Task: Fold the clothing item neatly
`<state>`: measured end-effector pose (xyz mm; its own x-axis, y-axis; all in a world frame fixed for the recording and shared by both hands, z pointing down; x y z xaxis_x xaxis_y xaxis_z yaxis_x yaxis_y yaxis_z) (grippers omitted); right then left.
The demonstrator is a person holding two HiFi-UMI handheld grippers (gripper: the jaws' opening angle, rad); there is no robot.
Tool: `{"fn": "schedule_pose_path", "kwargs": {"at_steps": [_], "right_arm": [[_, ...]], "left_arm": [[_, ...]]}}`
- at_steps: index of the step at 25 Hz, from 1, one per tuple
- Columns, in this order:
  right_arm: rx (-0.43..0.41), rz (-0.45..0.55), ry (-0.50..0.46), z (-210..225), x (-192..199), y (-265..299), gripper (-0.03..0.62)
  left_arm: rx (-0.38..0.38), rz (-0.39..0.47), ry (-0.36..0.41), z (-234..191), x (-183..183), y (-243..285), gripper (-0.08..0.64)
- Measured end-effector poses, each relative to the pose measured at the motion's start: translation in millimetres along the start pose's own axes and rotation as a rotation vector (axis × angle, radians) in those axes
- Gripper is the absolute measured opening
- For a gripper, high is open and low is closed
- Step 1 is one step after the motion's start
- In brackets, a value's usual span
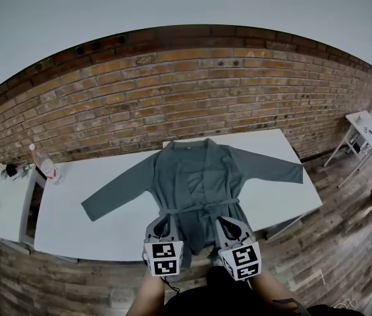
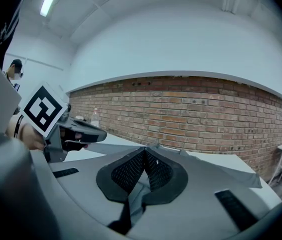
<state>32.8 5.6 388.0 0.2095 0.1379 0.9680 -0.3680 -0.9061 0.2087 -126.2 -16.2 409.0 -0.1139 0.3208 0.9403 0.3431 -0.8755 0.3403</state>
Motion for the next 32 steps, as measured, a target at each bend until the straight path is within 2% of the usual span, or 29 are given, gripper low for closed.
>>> {"fn": "schedule_pose_path", "kwargs": {"at_steps": [5,10,15,21,26,32], "right_arm": [[-0.007,0.021,0.029,34.5,-15.5,45.8,-0.005],[-0.04,0.014,0.049,67.9,-24.3,88.9,-0.005],[-0.067,0.003,0.062,103.3,-26.5,125.9,-0.005],[-0.11,-0.022,0.087,138.1,-15.4,156.4,-0.005],[-0.128,-0.067,0.211,169.9,-0.9,177.4,-0.005],[-0.114,-0.128,0.212,180.2,19.0,191.6,-0.005]], "left_arm": [[-0.004,0.007,-0.02,-8.5,-21.4,40.2,-0.006],[-0.039,0.024,-0.012,-14.4,-46.8,80.5,-0.006],[-0.072,-0.006,-0.022,-13.7,-57.9,117.7,-0.006],[-0.11,-0.035,-0.044,-10.1,-65.2,157.2,-0.006],[-0.137,-0.063,-0.045,-4.0,-67.4,178.3,-0.006],[-0.112,-0.09,-0.047,-7.0,-60.7,197.1,-0.007]]}}
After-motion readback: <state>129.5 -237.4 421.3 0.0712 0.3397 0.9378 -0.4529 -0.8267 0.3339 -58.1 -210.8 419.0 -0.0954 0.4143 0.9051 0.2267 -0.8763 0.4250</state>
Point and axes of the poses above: the fingertips, and each gripper's own axes: y forward along the fingers, z to its right, x out of its underside, the point moved 2 cm from there along -y, backward along the fingers, and after that the axes turned 6 degrees about x, right-handed, at the moved point
